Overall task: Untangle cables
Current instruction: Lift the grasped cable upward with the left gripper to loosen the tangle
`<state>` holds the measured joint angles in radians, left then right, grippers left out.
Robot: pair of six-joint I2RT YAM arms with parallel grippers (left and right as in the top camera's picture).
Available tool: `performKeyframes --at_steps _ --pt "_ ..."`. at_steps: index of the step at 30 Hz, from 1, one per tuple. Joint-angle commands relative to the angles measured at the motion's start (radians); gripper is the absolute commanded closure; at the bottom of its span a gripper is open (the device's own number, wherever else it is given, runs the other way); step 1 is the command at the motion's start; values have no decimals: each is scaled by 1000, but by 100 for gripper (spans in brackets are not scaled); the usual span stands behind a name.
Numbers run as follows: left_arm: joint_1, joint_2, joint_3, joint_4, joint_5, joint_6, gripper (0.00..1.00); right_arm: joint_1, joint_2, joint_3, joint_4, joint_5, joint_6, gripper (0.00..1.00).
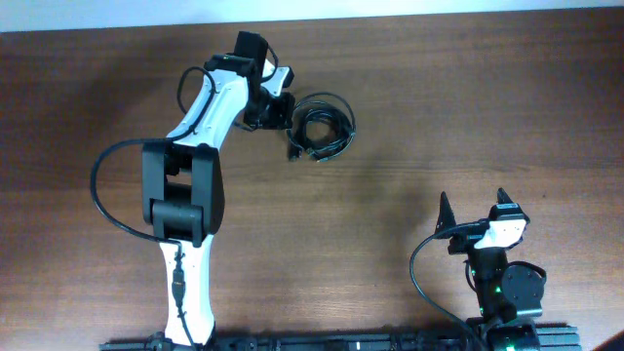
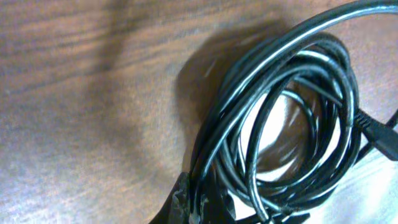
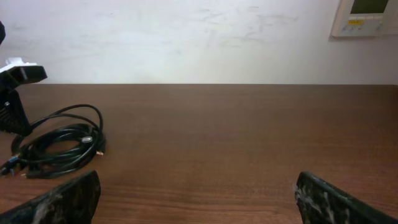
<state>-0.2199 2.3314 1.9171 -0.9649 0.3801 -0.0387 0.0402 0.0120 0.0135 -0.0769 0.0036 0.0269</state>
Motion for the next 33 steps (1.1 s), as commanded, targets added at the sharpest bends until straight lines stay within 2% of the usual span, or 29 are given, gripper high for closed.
performKeyframes --at_steps 1,3,6,8,9,12,14,16,19,21,22,28,33 --pt "0 11 59 -63 8 6 100 4 -6 -8 -3 8 3 3" --pt "0 11 118 -106 43 5 100 4 -6 -8 -3 8 3 2" --pt "2 11 279 -218 168 5 100 4 -6 -8 -3 8 3 2" --pt "2 11 387 -293 285 5 100 4 -6 -8 -3 8 3 3" --pt "2 11 454 -328 390 5 100 4 -6 -8 -3 8 3 2" --pt "12 11 548 -357 525 -9 100 4 -6 -8 -3 8 3 3" --pt "28 11 573 -368 600 -130 100 4 -6 -8 -3 8 3 3" --pt "47 11 573 -380 737 -224 100 4 -6 -8 -3 8 3 2" --pt "82 11 573 -378 880 -231 100 4 -6 -8 -3 8 3 2" --pt "108 11 573 -361 1074 -253 100 4 -6 -8 -3 8 3 2" --pt "123 11 573 -322 1160 -306 100 4 -6 -8 -3 8 3 3" --pt "144 11 573 -280 1162 -496 100 4 -6 -8 -3 8 3 2" --pt "144 11 639 -58 1184 -742 100 4 -6 -8 -3 8 3 2"
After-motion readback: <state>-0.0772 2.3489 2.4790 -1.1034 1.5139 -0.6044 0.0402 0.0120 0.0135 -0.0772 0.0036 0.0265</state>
